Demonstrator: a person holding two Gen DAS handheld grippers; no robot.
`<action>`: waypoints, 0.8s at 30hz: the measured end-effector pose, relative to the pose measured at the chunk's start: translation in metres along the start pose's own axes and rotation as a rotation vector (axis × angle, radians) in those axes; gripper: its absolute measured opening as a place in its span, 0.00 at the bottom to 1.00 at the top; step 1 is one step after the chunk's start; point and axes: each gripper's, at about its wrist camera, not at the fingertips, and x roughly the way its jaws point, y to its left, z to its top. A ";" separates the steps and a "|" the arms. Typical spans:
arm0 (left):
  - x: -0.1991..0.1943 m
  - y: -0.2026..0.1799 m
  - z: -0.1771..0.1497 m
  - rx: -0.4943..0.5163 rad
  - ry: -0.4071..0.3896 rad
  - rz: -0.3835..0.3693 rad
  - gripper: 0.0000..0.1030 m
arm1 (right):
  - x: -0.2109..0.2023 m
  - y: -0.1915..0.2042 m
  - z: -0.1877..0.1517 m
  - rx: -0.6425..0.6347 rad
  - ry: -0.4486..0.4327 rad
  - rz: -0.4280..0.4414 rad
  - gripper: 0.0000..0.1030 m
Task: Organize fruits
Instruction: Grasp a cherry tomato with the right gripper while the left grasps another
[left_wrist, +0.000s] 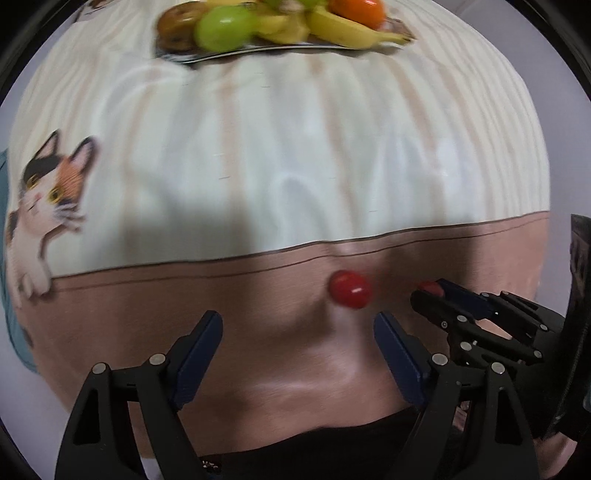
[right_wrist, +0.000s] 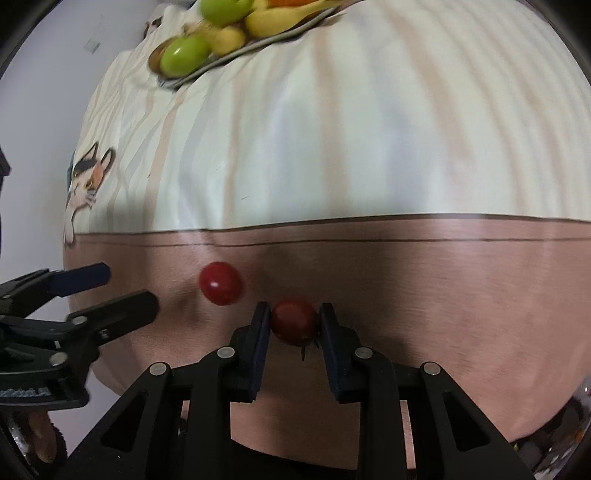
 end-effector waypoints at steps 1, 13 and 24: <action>0.005 -0.007 0.001 0.015 0.005 0.000 0.81 | -0.005 -0.006 -0.001 0.009 -0.007 -0.009 0.28; 0.043 -0.055 0.005 0.111 0.071 0.019 0.65 | -0.017 -0.035 -0.006 0.083 -0.027 -0.041 0.28; 0.051 -0.055 0.001 0.105 0.056 0.044 0.26 | -0.017 -0.035 -0.005 0.081 -0.025 -0.047 0.28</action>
